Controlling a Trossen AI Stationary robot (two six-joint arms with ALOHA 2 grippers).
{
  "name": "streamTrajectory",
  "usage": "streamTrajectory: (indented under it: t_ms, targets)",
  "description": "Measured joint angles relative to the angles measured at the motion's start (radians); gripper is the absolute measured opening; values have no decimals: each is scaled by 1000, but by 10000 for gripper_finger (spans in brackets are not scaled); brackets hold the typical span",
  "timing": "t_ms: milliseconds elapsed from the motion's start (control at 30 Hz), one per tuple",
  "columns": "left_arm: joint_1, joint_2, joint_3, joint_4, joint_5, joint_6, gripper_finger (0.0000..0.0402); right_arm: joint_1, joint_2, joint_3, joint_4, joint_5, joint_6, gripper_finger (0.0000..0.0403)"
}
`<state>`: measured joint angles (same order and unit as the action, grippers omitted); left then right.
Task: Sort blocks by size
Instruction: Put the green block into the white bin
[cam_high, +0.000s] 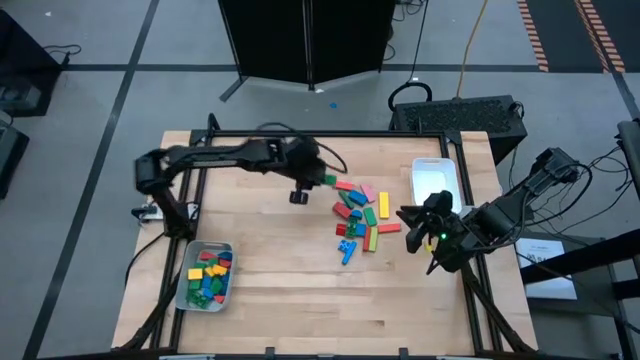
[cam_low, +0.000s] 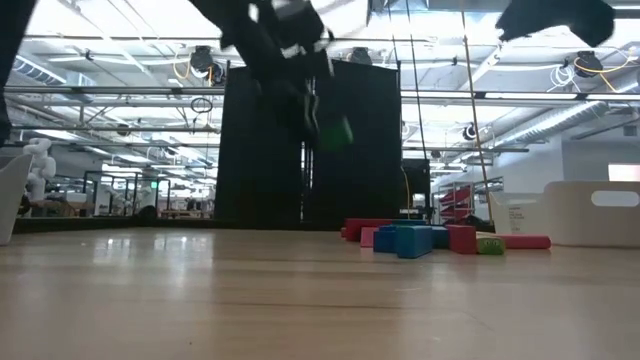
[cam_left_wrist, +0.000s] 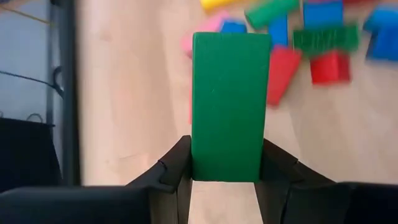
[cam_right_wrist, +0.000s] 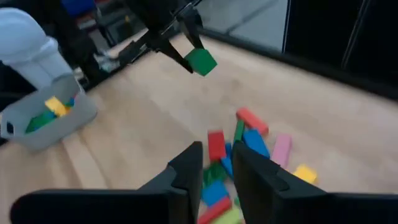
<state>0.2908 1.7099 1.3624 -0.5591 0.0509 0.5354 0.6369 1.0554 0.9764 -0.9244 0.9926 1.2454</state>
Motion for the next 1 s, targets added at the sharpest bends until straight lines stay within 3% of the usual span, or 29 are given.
streamTrajectory:
  t_ms: [100,200,333,433,633,767,1000]
  targets:
    - [7,-91,0,7,0,-84,118,-53,0,0,137,36,-175,111]
    - [7,-173,1,38,18,-169,118,-125,0,0,367,57,-454,160]
    - [1,-241,0,86,64,-248,118,-224,0,0,722,39,-849,241]
    - [-4,-275,0,118,107,-300,118,-292,0,0,917,-21,-1037,294]
    - [-29,-283,0,216,175,-365,118,-383,15,0,1024,-135,-1153,342]
    - [-49,-283,0,310,236,-400,118,-419,52,0,1059,-195,-1216,345]
    - [-72,-283,0,378,253,-400,118,-474,143,42,1136,-326,-1283,345]
